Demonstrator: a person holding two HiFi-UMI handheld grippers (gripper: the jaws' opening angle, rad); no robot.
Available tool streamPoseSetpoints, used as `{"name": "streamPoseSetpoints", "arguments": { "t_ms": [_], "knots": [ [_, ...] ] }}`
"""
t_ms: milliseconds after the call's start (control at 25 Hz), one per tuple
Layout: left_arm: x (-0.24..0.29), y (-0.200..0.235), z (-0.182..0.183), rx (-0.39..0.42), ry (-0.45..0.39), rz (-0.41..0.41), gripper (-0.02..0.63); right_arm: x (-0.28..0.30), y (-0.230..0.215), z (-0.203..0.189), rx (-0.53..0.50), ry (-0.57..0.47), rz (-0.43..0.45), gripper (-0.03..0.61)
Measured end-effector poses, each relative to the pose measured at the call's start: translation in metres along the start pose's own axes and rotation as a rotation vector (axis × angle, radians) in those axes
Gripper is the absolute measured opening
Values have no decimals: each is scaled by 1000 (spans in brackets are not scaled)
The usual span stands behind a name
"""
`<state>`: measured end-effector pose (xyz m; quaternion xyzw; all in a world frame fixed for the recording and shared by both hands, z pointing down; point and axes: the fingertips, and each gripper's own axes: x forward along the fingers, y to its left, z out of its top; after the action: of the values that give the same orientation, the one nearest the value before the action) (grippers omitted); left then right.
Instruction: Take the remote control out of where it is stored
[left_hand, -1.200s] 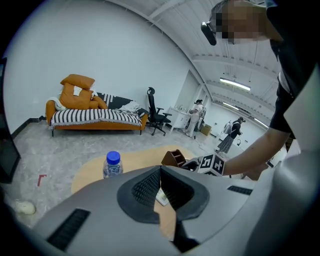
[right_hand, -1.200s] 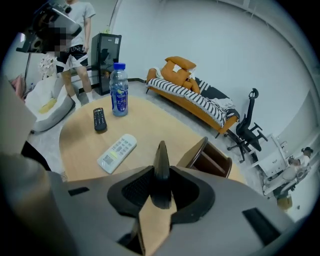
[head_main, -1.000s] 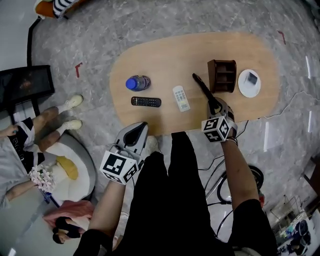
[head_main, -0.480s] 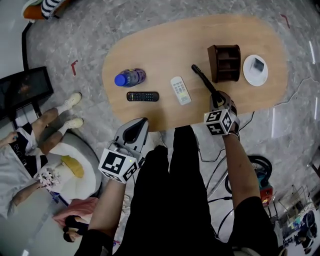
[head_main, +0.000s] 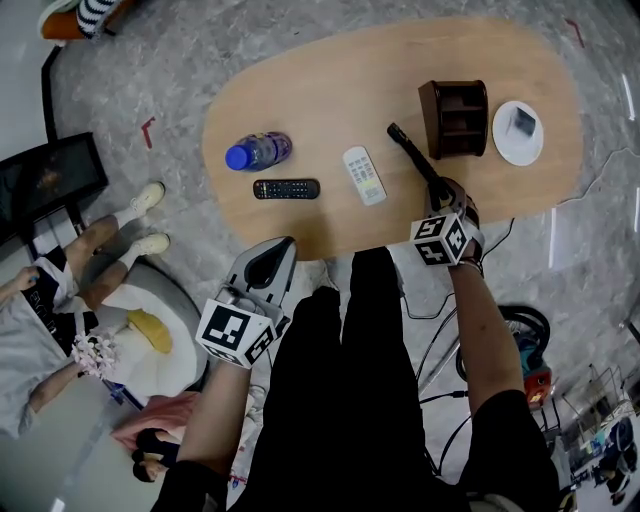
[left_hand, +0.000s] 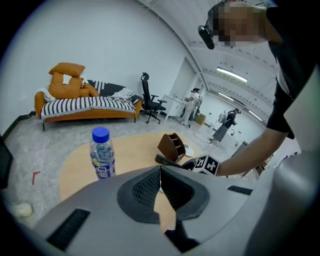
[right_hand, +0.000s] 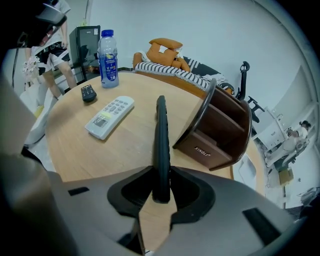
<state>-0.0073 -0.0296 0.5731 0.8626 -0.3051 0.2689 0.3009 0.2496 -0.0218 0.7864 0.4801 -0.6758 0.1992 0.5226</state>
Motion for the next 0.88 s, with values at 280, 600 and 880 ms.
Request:
{"name": "streamPoseSetpoints", "arguments": {
  "t_ms": [280, 600, 880],
  "knots": [
    [-2, 4, 0, 8, -4, -4, 8, 4, 6, -1, -14, 14, 24, 110],
    [-14, 6, -8, 7, -25, -2, 8, -5, 23, 6, 6, -6, 61, 170],
    [-25, 11, -7, 17, -80, -7, 8, -34, 21, 24, 13, -59, 10, 171]
  ]
}}
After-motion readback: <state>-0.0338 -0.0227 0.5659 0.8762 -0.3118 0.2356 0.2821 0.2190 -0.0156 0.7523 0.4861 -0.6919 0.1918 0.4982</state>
